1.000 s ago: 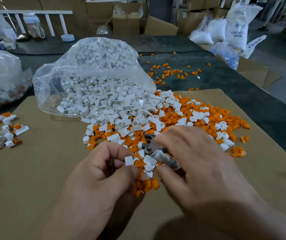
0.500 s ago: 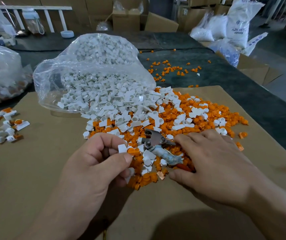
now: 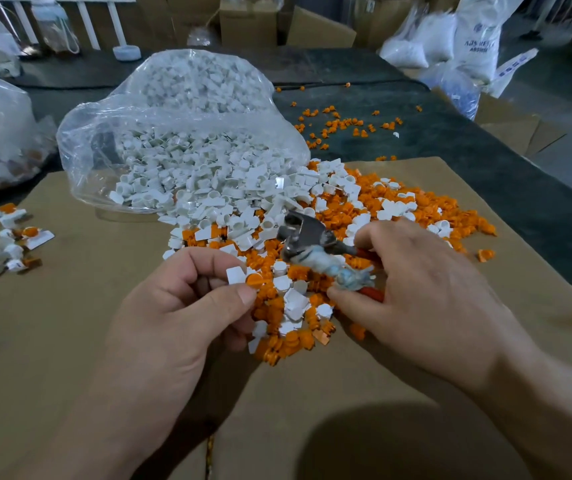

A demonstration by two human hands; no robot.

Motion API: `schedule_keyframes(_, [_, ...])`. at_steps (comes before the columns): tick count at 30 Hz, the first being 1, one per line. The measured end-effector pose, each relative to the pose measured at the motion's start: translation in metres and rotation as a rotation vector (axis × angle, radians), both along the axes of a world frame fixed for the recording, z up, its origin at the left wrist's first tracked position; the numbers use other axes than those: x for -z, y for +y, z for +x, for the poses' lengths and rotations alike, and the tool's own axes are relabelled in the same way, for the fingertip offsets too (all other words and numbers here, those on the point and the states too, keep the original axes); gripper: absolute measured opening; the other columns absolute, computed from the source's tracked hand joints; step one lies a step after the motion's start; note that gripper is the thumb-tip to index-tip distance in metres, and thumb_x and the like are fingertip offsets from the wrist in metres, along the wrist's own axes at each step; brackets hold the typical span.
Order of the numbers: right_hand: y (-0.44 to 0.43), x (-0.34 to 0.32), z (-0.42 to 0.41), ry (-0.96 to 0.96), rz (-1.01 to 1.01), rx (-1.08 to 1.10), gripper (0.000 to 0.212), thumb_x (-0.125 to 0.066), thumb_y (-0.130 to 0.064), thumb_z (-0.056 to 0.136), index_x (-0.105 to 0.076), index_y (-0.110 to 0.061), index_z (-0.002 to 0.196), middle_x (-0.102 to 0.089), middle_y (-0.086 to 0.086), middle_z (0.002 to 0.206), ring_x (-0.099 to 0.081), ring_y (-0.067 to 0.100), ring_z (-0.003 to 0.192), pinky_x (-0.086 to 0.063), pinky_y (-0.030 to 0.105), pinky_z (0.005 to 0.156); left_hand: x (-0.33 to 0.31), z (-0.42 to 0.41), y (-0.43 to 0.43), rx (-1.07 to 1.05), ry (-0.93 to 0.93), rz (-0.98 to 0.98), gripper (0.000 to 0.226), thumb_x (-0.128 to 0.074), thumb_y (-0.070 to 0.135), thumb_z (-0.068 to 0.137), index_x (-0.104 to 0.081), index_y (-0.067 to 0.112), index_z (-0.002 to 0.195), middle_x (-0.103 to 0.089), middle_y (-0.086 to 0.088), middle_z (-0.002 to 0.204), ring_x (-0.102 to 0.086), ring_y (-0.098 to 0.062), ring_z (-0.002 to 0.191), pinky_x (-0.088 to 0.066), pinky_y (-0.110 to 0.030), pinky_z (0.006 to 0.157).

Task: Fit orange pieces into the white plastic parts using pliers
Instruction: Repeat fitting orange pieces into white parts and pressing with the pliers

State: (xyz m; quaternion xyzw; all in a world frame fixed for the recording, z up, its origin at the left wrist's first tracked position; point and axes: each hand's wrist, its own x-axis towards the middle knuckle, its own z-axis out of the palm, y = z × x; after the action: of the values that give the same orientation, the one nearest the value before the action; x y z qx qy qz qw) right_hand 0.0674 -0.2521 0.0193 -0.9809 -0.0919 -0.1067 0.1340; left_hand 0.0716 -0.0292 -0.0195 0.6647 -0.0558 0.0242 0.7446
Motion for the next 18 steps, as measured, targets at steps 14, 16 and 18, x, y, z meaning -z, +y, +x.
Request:
schedule_keyframes(14, [-0.003, -0.013, -0.008, 0.083, 0.042, -0.222, 0.035, -0.050, -0.052, 0.073, -0.056, -0.038, 0.105, -0.059, -0.020, 0.093, -0.050, 0.005, 0.091, -0.042, 0.024, 0.082, -0.001, 0.001, 0.005, 0.055, -0.095, -0.066, 0.035, -0.089, 0.044, 0.059, -0.073, 0.027, 0.086, -0.061, 0.006, 0.060, -0.062, -0.011, 0.054, -0.049, -0.021, 0.048])
schedule_keyframes(16, [-0.004, -0.013, -0.009, 0.074, 0.042, -0.240, 0.036, -0.049, -0.052, 0.074, -0.057, -0.038, 0.106, -0.060, -0.021, 0.092, -0.049, 0.005, 0.092, -0.040, 0.020, 0.081, 0.000, 0.001, 0.006, 0.047, -0.102, -0.054, 0.033, -0.088, 0.040, 0.060, -0.073, 0.028, 0.086, -0.061, 0.006, 0.059, -0.062, -0.011, 0.054, -0.050, -0.020, 0.048])
schedule_keyframes(18, [-0.003, -0.013, -0.010, 0.087, 0.045, -0.251, 0.036, -0.047, -0.053, 0.075, -0.056, -0.040, 0.107, -0.059, -0.022, 0.093, -0.049, 0.004, 0.093, -0.038, 0.019, 0.082, 0.000, 0.002, 0.006, 0.043, -0.107, -0.051, 0.037, -0.089, 0.045, 0.059, -0.072, 0.029, 0.087, -0.061, 0.007, 0.060, -0.062, -0.011, 0.055, -0.050, -0.020, 0.049])
